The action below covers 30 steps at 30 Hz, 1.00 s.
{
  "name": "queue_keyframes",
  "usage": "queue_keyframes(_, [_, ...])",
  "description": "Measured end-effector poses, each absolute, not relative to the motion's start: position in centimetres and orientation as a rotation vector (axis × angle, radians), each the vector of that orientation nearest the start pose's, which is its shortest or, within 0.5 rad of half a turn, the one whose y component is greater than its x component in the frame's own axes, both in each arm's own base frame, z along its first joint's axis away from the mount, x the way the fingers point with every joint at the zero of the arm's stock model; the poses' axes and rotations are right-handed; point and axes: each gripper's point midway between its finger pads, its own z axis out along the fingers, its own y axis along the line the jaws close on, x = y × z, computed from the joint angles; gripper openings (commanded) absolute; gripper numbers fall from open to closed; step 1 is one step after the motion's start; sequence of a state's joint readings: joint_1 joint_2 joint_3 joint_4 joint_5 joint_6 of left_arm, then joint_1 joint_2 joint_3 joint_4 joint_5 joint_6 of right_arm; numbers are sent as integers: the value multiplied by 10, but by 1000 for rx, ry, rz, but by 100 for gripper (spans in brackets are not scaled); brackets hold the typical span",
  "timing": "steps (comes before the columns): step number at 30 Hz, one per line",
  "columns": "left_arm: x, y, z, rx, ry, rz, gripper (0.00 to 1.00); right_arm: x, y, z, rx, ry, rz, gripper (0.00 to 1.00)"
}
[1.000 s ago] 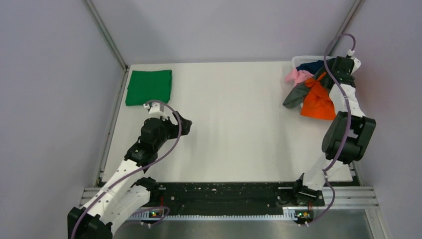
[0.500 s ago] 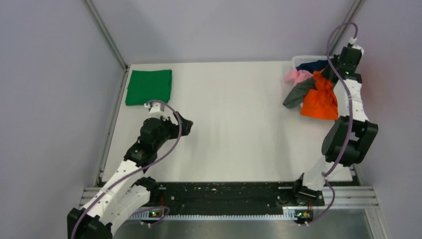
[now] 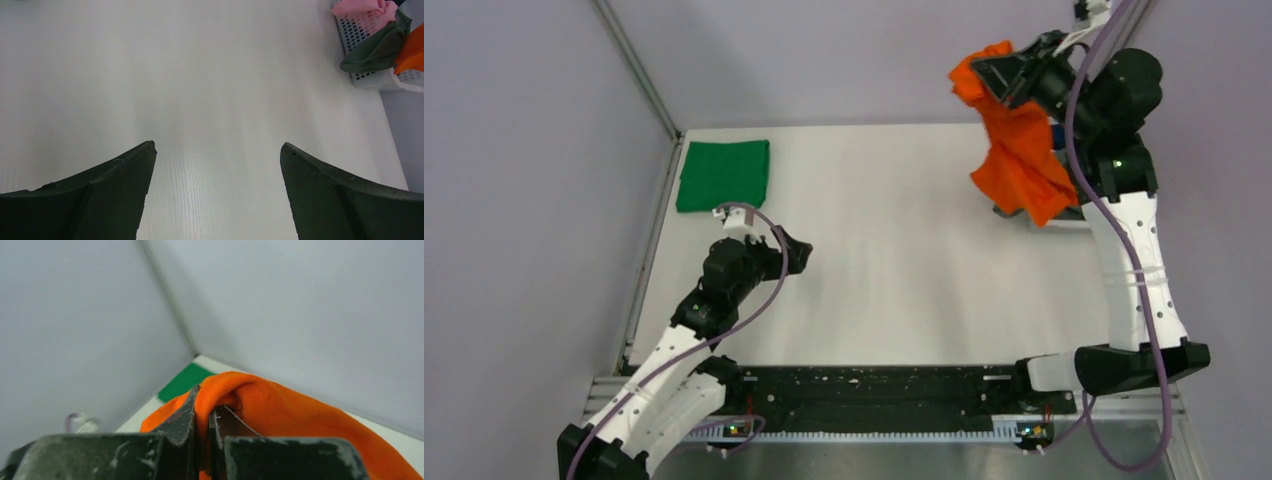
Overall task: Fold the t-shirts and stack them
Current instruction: Move the tshirt to the center of the board
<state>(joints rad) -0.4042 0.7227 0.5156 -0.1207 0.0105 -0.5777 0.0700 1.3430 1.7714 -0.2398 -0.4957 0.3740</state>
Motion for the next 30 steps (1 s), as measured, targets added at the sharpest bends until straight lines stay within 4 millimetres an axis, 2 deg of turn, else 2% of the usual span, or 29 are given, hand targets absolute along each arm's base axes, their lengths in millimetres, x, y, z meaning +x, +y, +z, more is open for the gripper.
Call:
queue_keyframes(3, [265,-139,182,-168,1951,-659,99,348,193,535,-395,1395,941,0])
queue_keyframes(5, [266,-136,180,-182,1957,-639,99,337,224,536,-472,1382,1049,0])
queue_keyframes(9, [263,-123,183,-226,1966,-576,99,325,256,530,-548,1372,1185,0])
queue_keyframes(12, [260,-113,204,-263,1909,-559,99,321,259,512,-550,1380,1212,0])
queue_keyframes(15, [256,-102,223,-320,1839,-555,99,321,249,469,-485,1467,1170,2])
queue_keyframes(17, [253,-97,226,-360,1824,-547,99,319,234,430,-414,1542,1117,14])
queue_keyframes(18, [251,-93,224,-388,1827,-539,99,317,221,395,-350,1605,1076,26])
queue_keyframes(19, [251,-91,220,-407,1837,-529,99,316,210,371,-294,1655,1048,45])
queue_keyframes(20, [250,-88,215,-432,1852,-516,99,316,194,339,-223,1711,998,59])
queue_keyframes(22, [249,-85,205,-468,1876,-493,99,318,165,278,-71,1834,901,75])
queue_keyframes(24, [249,-81,193,-497,1903,-464,99,318,136,214,79,1984,770,81])
queue_keyframes(26, [249,-80,178,-515,1938,-441,99,310,110,162,201,2134,614,83])
queue_keyframes(28, [252,-82,162,-517,1990,-416,99,304,94,143,251,2201,504,92])
queue_keyframes(30, [257,-88,147,-508,2044,-404,99,305,82,141,271,2209,423,96])
